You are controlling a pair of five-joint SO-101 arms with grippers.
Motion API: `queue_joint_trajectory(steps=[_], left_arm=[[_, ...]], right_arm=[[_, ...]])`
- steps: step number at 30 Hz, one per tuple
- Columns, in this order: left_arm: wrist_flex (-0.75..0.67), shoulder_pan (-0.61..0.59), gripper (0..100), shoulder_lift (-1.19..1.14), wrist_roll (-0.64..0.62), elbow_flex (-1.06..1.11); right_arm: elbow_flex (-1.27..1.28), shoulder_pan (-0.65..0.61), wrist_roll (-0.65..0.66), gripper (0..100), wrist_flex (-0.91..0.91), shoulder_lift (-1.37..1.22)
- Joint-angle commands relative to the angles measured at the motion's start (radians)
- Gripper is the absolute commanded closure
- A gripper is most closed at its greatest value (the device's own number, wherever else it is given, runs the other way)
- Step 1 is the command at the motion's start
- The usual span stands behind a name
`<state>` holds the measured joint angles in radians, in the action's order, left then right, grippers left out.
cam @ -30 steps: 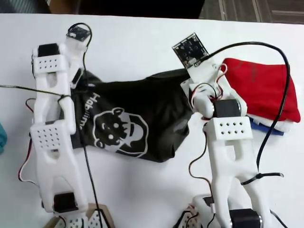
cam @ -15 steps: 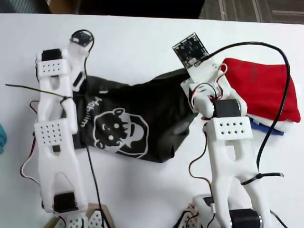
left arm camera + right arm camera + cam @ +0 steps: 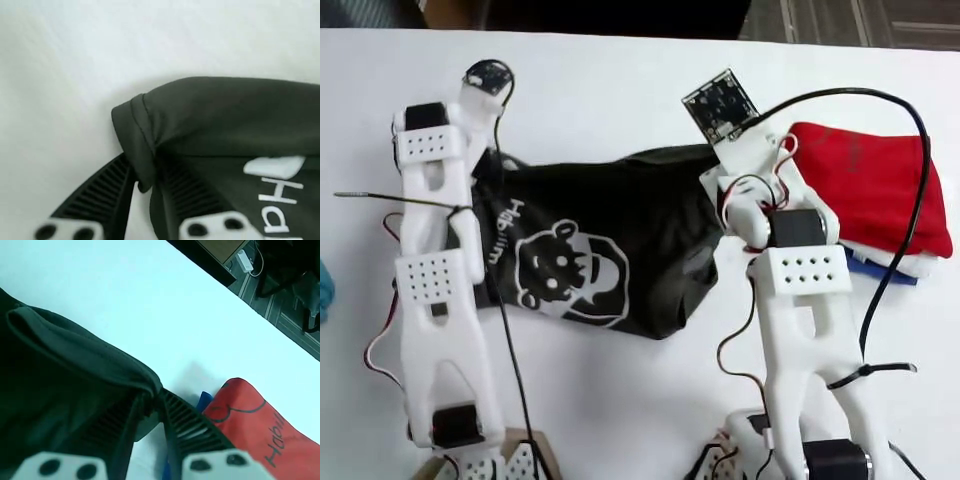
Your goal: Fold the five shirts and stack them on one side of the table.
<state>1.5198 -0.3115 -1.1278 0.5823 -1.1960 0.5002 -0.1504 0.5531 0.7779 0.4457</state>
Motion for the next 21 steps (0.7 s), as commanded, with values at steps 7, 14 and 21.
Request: queue_joint_trajectory(steps=[7, 14, 21], left_arm=[[0.258, -0.014, 97, 0.092, -0.003, -0.303], [0.269, -0.086, 98, 0.265, -0.054, -0.394], [0.272, -0.112, 98, 0.514, -0.08, -0.344]], right_arm=[[0.051, 0.002, -0.092, 97.8, -0.09, -0.002], [-0.107, 0.019, -0.135, 97.8, -0.042, 0.021], [-0.503, -0.012, -0.071, 97.8, 0.229, 0.028]])
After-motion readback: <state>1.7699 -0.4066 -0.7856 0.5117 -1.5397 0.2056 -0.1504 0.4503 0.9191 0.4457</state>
